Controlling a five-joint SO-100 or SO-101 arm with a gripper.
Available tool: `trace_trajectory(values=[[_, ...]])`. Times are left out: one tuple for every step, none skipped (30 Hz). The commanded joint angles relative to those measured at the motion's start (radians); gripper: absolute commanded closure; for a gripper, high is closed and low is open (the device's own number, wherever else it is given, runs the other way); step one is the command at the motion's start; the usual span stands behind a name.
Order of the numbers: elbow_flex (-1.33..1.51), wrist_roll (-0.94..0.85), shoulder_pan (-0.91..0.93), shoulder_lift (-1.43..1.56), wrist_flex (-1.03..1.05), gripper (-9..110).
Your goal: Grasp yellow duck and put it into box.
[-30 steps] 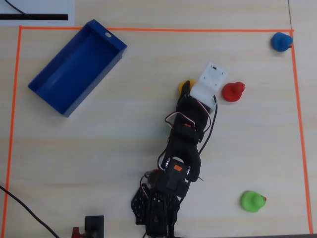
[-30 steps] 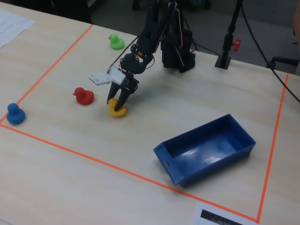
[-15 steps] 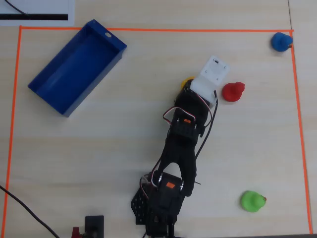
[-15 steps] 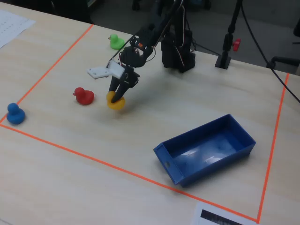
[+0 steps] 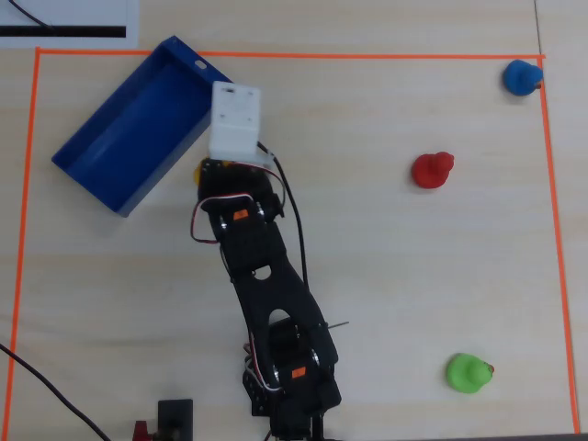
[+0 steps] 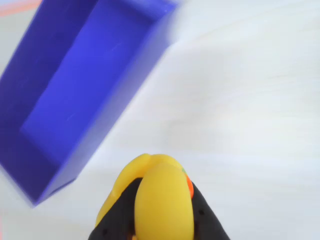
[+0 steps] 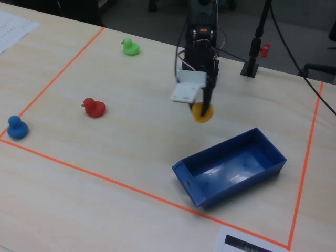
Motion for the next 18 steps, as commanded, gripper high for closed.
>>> trace_trajectory(values=[[-0.328, 0.037, -0.124, -0.190, 0.023, 101], [-0.410, 0.041, -0.140, -0.250, 0.028, 101], [-0.491, 0.041, -0.153, -0.305, 0.034, 101], [-0.580, 0.041, -0.164, -0.360, 0.041, 101], [-0.661, 0.041, -0.173, -0.411, 0.048, 101], [-0.741, 0.041, -0.181, -0.462, 0.054, 101], [-0.816, 0.040, -0.187, -0.511, 0.061, 101], [-0.884, 0.035, -0.192, -0.558, 0.069, 101], [-0.937, 0.029, -0.198, -0.603, 0.072, 101], [-0.979, 0.025, -0.202, -0.644, 0.074, 101], [-1.009, 0.020, -0.206, -0.683, 0.075, 101], [-1.028, 0.015, -0.209, -0.715, 0.075, 101], [-1.039, 0.015, -0.210, -0.744, 0.077, 101], [-1.040, 0.015, -0.212, -0.767, 0.078, 101], [-1.043, 0.020, -0.213, -0.785, 0.089, 99], [-1.052, 0.009, -0.215, -0.802, 0.123, 94], [-1.065, 0.006, -0.215, -0.816, 0.160, 91], [-1.074, 0.006, -0.216, -0.827, 0.189, 90]])
